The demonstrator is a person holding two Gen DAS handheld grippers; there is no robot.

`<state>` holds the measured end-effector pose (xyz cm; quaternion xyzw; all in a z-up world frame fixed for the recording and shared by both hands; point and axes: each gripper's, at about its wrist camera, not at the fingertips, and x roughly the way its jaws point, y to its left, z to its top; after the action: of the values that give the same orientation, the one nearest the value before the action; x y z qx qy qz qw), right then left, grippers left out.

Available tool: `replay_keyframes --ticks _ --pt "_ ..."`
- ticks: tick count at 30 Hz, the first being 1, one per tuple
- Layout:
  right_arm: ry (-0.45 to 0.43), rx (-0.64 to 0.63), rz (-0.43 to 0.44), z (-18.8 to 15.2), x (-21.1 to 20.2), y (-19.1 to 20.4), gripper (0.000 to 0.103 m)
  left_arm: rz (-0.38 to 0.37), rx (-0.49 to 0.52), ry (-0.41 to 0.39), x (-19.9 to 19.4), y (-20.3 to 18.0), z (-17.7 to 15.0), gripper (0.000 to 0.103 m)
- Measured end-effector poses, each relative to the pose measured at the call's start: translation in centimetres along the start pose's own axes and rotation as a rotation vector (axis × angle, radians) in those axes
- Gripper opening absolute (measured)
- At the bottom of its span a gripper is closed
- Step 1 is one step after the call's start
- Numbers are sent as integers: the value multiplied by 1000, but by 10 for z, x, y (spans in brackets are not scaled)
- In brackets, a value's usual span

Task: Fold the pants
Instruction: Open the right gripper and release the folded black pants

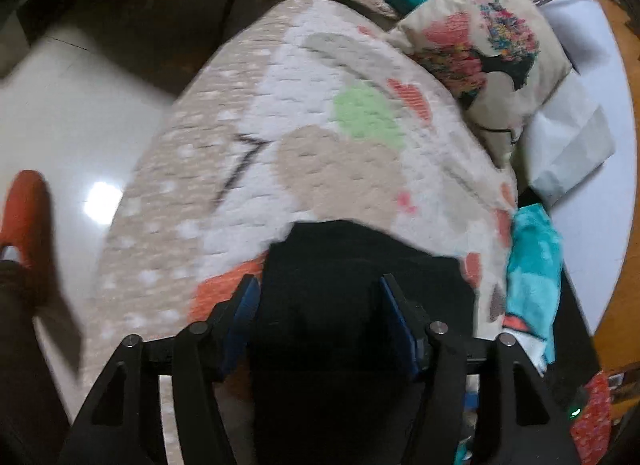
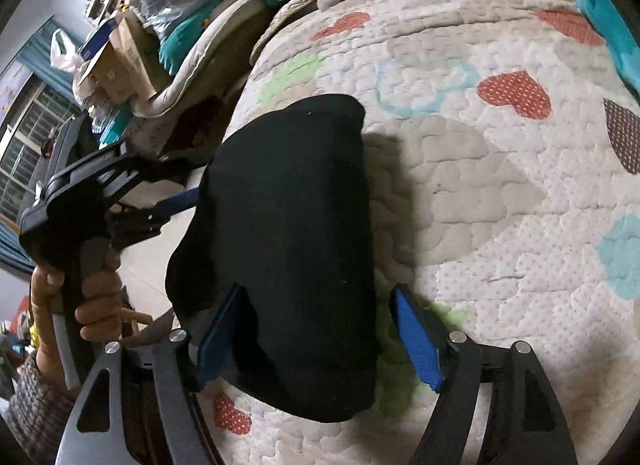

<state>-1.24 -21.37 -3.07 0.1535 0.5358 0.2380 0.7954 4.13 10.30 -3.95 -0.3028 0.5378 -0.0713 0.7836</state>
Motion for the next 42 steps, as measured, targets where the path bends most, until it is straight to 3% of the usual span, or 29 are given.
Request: replay_keyframes --ticks 2,6,11,14,17,31,37,42 --pt "-21 -6 -16 -1 -8 -2 80 -16 -21 -1 -10 9 -5 65" --pt "-77 20 -46 0 -23 -9 80 67 -12 -51 -37 5 -23 65" --pt "-145 55 -72 1 -42 -11 80 188 109 -136 -61 -34 -57 65" --pt "-178 28 -113 -4 -53 -4 80 295 197 -221 -72 -62 -79 65" --pt "-202 -3 -151 -11 -61 3 80 352 254 -289 -81 -80 -97 66" --pt "-203 -88 -168 -27 -62 20 80 413 256 -286 -86 -78 -124 68" --pt "-203 -78 -179 -29 -61 17 80 468 313 -353 -94 -90 -133 68" --pt "-203 -82 -192 -29 -60 18 80 471 370 -396 -101 -103 -141 68"
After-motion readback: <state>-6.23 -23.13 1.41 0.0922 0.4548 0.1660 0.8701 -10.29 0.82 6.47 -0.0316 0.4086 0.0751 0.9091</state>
